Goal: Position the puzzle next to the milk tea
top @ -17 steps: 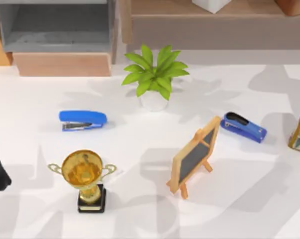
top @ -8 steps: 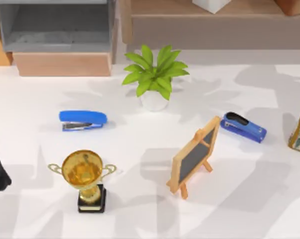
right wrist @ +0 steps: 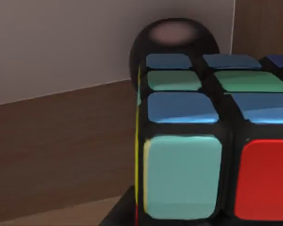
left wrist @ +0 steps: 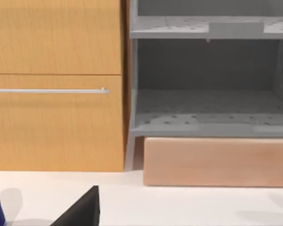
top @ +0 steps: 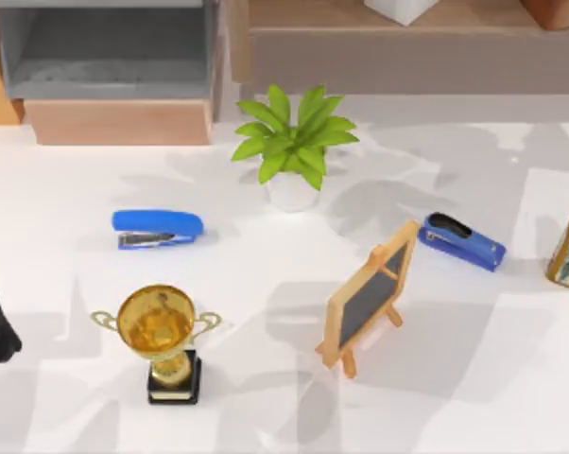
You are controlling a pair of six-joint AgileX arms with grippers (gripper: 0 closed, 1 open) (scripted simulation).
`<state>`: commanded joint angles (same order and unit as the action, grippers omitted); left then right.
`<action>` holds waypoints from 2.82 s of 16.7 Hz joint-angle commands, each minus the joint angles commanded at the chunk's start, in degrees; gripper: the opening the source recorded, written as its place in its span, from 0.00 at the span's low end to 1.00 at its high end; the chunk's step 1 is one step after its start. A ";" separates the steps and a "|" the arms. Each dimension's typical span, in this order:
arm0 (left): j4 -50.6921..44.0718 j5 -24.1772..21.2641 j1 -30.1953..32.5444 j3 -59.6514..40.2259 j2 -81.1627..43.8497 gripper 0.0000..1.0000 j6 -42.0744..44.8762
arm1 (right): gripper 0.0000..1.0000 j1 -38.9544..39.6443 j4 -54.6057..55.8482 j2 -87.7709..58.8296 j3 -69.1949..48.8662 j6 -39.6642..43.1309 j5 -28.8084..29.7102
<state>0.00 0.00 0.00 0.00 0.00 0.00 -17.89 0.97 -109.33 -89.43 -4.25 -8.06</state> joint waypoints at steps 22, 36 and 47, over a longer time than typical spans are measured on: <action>0.00 0.00 0.00 0.00 0.00 1.00 0.00 | 0.00 7.20 -71.52 -14.92 -15.44 13.89 7.76; 0.00 0.00 0.00 0.00 0.00 1.00 0.00 | 0.00 8.71 -69.19 -13.61 -14.68 13.99 7.30; 0.00 0.00 0.00 0.00 0.00 1.00 0.00 | 0.00 7.50 -67.43 -15.65 -11.94 13.99 7.85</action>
<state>0.00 0.00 0.00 0.00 0.00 0.00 -10.39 -66.47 -124.98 -101.37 9.74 -0.22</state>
